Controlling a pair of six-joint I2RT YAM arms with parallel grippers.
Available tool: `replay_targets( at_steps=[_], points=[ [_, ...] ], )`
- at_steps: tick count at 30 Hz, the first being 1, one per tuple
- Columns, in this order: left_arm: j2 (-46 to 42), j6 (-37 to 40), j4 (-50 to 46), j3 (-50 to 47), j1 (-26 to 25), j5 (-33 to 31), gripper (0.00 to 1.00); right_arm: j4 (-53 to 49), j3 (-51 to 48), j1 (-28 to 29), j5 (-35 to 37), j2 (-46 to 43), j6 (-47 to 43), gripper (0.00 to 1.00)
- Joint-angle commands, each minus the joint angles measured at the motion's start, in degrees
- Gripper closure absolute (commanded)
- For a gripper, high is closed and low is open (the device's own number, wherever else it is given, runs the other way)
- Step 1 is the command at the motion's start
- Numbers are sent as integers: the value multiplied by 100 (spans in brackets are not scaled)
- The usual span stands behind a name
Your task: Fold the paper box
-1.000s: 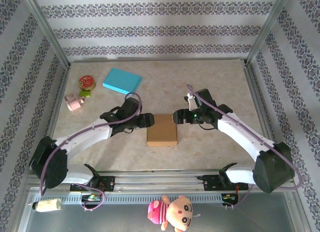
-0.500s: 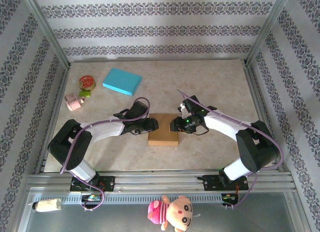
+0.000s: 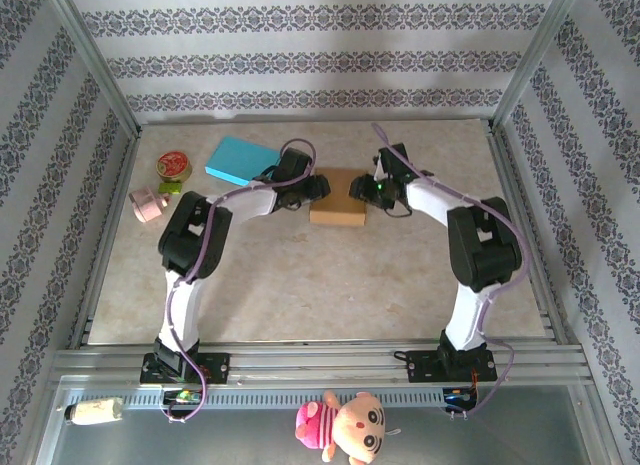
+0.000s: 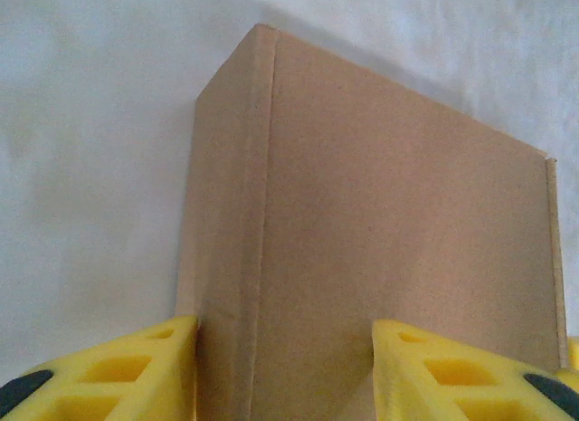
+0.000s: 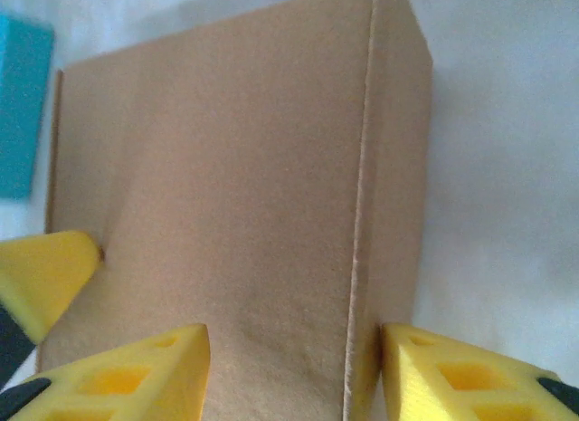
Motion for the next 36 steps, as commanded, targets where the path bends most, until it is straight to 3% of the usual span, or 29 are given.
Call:
replay_targets(
  at_steps=[1, 4, 7, 10, 15, 28, 36],
  points=[
    [505, 328, 293, 940, -1, -48, 52, 483, 981, 39, -345, 635, -138, 48],
    [996, 659, 30, 1683, 129, -316, 51, 403, 1695, -59, -354, 1209, 12, 48],
    [1355, 552, 151, 2076, 327, -162, 51, 208, 2299, -100, -267, 1585, -76, 47],
    [1759, 470, 290, 2468, 444, 29, 43, -133, 2777, -140, -187, 1890, -212, 44],
    [2256, 750, -326, 3300, 469, 104, 32, -398, 3014, -210, -161, 2067, -344, 39],
    [1574, 894, -1074, 3151, 517, -463, 26, -1553, 4668, -391, -118, 2260, -884, 11],
    [616, 1082, -929, 2635, 517, -508, 21, -1836, 4607, -463, -29, 1492, -1298, 7]
  ],
)
